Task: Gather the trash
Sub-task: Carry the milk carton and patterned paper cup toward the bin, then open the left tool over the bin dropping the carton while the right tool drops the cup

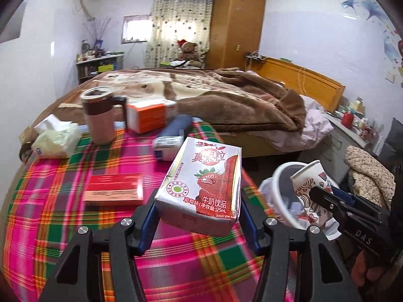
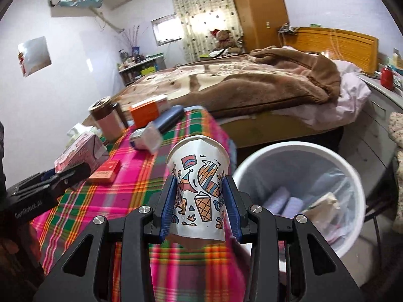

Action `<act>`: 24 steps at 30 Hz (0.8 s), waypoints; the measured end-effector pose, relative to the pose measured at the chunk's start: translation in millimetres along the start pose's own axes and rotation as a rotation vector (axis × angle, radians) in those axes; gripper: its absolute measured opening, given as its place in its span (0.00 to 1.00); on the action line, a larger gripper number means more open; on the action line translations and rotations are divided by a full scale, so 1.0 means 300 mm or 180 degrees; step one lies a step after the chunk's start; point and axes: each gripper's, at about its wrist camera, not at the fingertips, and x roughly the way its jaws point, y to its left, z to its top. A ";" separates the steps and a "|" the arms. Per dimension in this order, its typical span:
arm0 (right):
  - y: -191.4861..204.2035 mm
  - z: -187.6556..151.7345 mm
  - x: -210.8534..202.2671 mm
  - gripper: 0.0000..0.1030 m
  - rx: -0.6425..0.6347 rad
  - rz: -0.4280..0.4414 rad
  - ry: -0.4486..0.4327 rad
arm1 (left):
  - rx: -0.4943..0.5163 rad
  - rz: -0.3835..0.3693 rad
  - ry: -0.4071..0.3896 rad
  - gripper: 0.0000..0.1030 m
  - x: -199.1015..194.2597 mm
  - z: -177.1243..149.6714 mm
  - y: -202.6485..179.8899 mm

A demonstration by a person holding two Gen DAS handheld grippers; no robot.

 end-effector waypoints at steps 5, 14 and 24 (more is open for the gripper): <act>-0.095 0.015 -0.026 0.38 0.0097 -0.0134 -0.0061 | 0.0135 -0.0154 0.0026 0.56 0.032 0.003 -0.123; -0.236 0.024 -0.049 0.39 0.0206 -0.0318 -0.0041 | 0.0346 -0.0405 0.0111 0.56 0.092 -0.006 -0.344; -0.370 0.012 -0.013 0.40 0.0282 -0.0432 0.0169 | 0.0555 -0.0639 0.0261 0.56 0.165 -0.031 -0.533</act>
